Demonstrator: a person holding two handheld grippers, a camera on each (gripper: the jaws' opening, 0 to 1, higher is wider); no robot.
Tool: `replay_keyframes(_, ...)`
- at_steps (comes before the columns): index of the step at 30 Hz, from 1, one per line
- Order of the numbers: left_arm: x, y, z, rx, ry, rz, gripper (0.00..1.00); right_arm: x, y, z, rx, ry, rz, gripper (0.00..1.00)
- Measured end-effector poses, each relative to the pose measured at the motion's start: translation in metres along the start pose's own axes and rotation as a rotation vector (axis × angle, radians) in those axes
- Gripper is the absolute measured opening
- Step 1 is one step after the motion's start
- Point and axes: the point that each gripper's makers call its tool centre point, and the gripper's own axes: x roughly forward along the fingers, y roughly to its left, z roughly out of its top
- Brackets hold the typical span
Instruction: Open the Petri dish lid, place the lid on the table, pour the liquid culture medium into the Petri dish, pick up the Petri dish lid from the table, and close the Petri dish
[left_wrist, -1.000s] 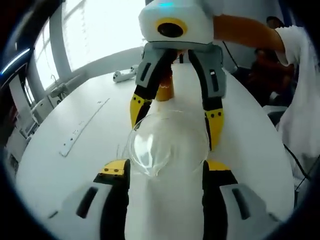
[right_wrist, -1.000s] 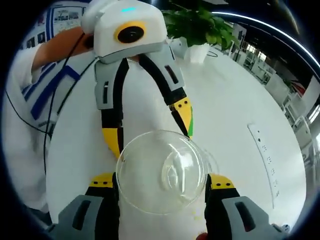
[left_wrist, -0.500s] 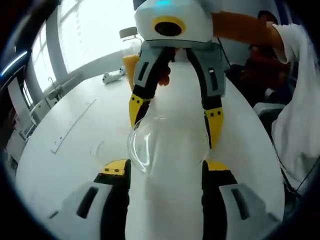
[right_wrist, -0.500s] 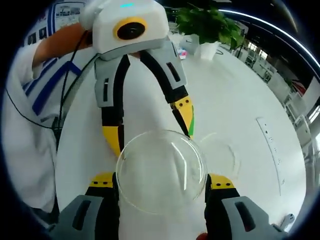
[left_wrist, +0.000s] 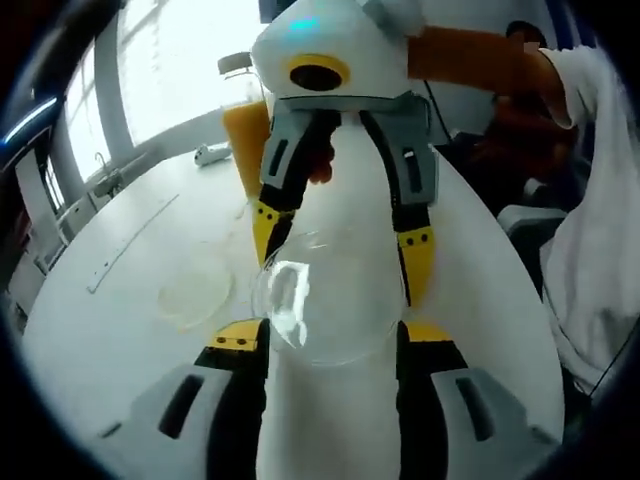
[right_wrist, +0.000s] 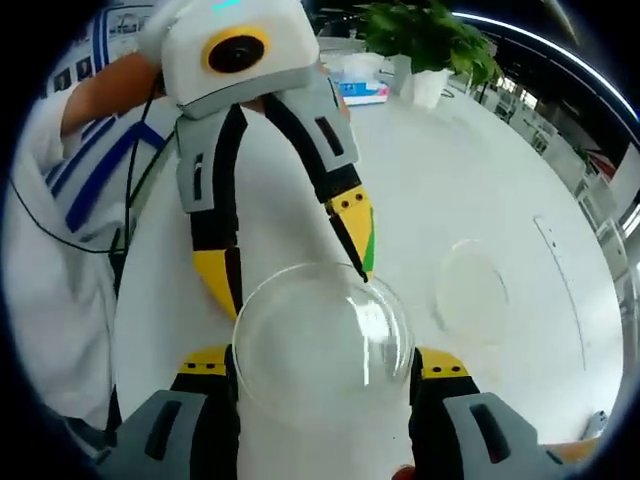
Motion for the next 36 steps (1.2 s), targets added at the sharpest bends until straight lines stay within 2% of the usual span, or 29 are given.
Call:
replay_keyframes(10,-0.002,-0.009,0.002,-0.01,-0.028,-0.002,0.49,0.005,0.007,-0.002,0.03,-0.045,0.023,0.64)
replay_keyframes(11,-0.002,-0.009,0.003,-0.011,-0.037,0.005,0.49,0.005,0.007,-0.001,0.028,-0.068,0.024,0.64)
replay_keyframes(18,-0.021,0.001,0.025,-0.049,-0.186,0.093,0.49,-0.002,0.008,-0.006,0.056,-0.142,-0.009,0.67)
replay_keyframes(22,-0.033,0.003,0.034,-0.085,-0.244,0.117,0.5,-0.01,0.006,-0.006,0.083,-0.18,-0.024,0.67)
replay_keyframes(26,-0.049,0.014,0.046,-0.095,-0.307,0.191,0.5,-0.025,0.002,0.004,0.092,-0.254,-0.069,0.67)
replay_keyframes(27,-0.052,0.017,0.048,-0.099,-0.315,0.209,0.5,-0.031,0.002,0.011,0.11,-0.303,-0.078,0.67)
replay_keyframes(30,-0.064,0.015,0.056,-0.102,-0.354,0.223,0.5,-0.042,0.003,0.015,0.114,-0.343,-0.087,0.68)
replay_keyframes(33,-0.077,0.014,0.063,-0.07,-0.378,0.261,0.5,-0.055,-0.002,0.022,0.13,-0.413,-0.135,0.68)
replay_keyframes(36,-0.089,0.016,0.066,-0.072,-0.4,0.313,0.49,-0.074,-0.01,0.028,0.151,-0.486,-0.19,0.68)
